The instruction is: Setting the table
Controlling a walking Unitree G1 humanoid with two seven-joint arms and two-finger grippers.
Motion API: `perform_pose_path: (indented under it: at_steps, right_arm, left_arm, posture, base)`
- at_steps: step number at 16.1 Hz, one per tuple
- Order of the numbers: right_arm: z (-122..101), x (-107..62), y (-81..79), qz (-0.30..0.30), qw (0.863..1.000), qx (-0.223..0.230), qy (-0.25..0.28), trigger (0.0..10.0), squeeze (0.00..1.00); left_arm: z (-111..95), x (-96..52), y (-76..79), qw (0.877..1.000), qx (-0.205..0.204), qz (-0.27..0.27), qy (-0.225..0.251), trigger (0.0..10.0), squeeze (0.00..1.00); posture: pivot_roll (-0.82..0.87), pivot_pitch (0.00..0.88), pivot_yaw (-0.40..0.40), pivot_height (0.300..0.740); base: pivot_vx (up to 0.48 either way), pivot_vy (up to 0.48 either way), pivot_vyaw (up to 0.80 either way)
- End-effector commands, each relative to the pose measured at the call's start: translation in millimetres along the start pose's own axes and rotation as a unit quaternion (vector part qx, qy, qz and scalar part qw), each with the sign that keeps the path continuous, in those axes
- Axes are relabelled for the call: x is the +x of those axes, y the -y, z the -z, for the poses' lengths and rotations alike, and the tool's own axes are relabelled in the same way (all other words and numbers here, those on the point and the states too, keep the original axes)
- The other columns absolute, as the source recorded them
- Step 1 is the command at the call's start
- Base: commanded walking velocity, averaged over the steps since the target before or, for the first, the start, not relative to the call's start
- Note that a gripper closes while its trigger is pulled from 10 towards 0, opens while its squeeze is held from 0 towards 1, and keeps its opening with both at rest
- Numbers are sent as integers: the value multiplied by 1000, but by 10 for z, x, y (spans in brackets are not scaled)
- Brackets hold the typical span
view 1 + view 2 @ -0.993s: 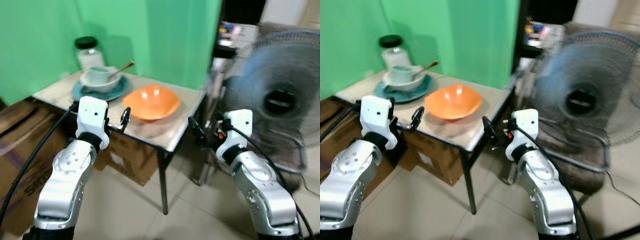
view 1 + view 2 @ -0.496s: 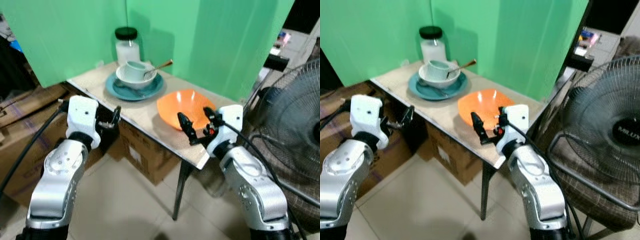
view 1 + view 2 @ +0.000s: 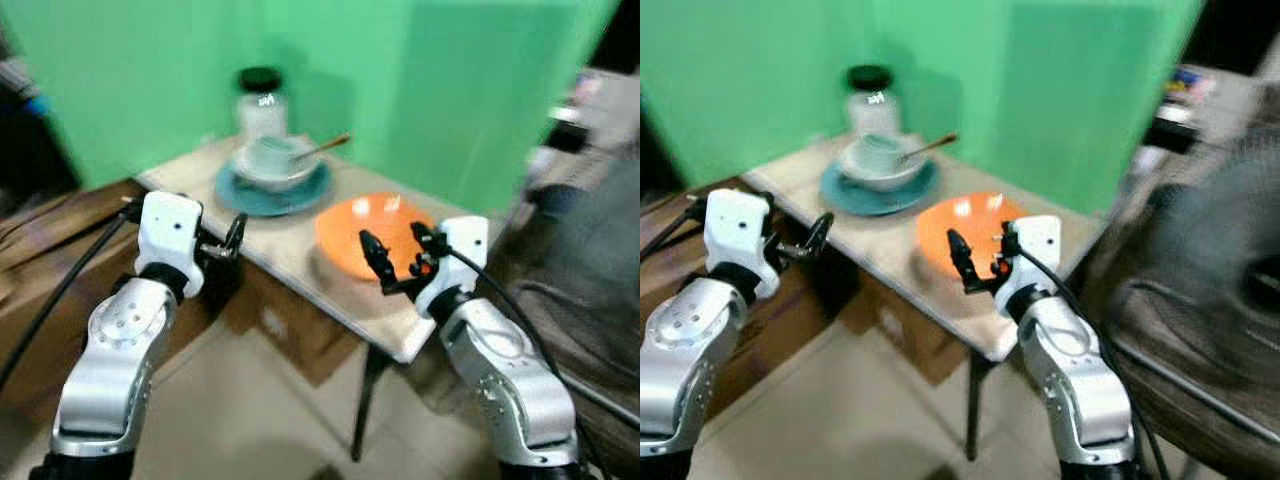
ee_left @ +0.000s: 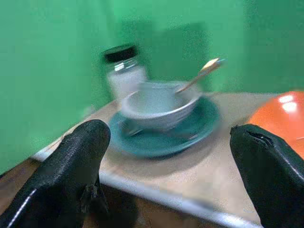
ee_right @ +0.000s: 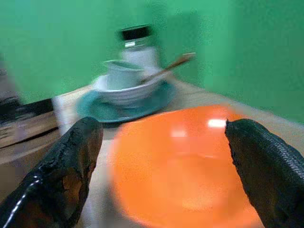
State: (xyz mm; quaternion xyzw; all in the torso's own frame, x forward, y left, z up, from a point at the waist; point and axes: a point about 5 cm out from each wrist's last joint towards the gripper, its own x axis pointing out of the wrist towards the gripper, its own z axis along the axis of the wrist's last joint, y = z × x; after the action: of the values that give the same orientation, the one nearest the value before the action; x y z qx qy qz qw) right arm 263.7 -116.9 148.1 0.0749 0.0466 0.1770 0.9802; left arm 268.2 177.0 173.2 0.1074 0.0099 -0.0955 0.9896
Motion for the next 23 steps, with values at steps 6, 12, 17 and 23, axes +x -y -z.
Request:
perform_pose_path:
  at_steps: [6, 12, 17, 23]
  right_arm:
    - [-25, -63, 89, 20, 1000, 0, 2, 10000, 1000]
    - [-31, -69, 110, 19, 1000, -5, -5, 10000, 1000]
    - [-76, -75, 282, 21, 999, 28, -29, 10000, 1000]
    - [-89, -86, 389, 10, 993, 84, -88, 10000, 1000]
  left_arm:
    - [1, 30, 151, 998, 1, 62, 2, 10000, 1000]
    - [7, 88, 172, 993, 13, 114, 5, 10000, 1000]
    - [207, 236, 219, 978, 70, 195, -25, 10000, 275]
    - [431, 228, 230, 961, 90, 255, -66, 10000, 0]
  posture:
    - [100, 0, 45, 740]
    - [93, 0, 42, 740]
    - [65, 0, 48, 740]
    - [52, 0, 52, 740]
  base:
    - [316, 0, -115]
    - [311, 0, 0]
    - [0, 0, 0]
    - [0, 0, 0]
